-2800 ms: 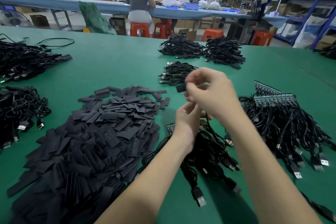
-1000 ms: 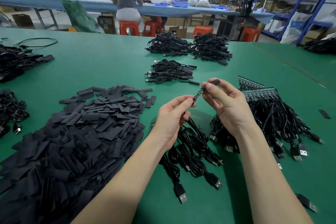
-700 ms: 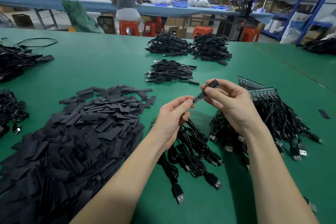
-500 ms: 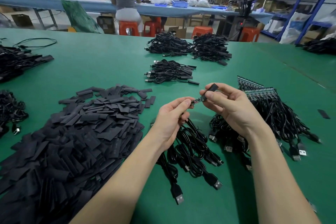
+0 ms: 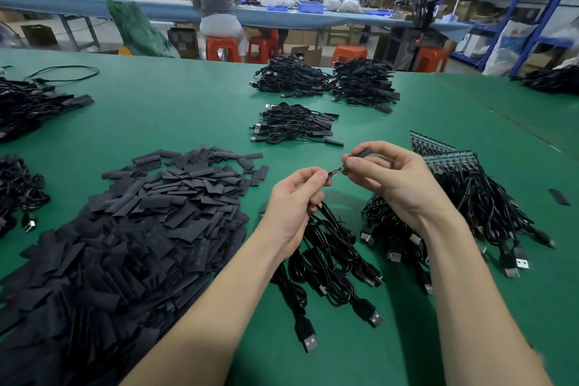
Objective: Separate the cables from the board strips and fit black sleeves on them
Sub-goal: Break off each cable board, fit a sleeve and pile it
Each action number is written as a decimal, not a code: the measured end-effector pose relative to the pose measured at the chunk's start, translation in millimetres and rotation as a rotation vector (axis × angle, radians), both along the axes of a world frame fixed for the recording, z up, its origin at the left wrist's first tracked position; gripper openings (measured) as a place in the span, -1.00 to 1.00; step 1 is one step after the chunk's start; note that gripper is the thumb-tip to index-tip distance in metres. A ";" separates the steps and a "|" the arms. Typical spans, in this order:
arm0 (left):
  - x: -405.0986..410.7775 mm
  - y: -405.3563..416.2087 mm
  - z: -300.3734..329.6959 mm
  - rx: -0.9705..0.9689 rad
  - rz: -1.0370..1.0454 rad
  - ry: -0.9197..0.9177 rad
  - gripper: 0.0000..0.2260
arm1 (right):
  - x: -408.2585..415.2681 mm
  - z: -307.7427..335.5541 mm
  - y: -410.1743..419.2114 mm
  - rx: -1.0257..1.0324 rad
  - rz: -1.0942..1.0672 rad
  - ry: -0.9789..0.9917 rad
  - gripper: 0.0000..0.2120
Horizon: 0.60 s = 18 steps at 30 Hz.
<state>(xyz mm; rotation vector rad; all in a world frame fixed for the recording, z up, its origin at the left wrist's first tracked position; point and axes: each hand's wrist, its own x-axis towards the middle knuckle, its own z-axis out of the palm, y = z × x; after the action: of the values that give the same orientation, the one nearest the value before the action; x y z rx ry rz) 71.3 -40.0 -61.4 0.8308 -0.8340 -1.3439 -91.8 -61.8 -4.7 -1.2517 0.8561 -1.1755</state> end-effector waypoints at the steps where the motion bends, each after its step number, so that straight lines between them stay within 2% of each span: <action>1: 0.3 -0.3 -0.4 -0.001 0.004 0.003 -0.94 | -0.4 -1.2 0.6 0.015 0.008 -0.012 -0.80; 8: -2.3 0.9 -3.2 -0.055 0.010 -0.089 -0.94 | -3.8 -3.6 0.1 0.087 0.047 -0.022 -0.67; 13: -2.5 0.3 -2.7 -0.084 0.035 -0.058 -0.95 | 7.9 -11.9 -1.6 0.130 0.050 -0.129 -0.77; 18: -0.3 -1.9 -4.8 -0.170 0.107 -0.225 -0.89 | 5.9 -14.9 -6.2 0.155 -0.026 -0.202 -0.79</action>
<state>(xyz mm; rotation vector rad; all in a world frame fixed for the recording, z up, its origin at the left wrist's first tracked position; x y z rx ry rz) 71.0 -41.9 -66.2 0.8899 -1.0493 -1.0819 -85.8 -68.1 -19.6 -0.9805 0.7984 -1.2093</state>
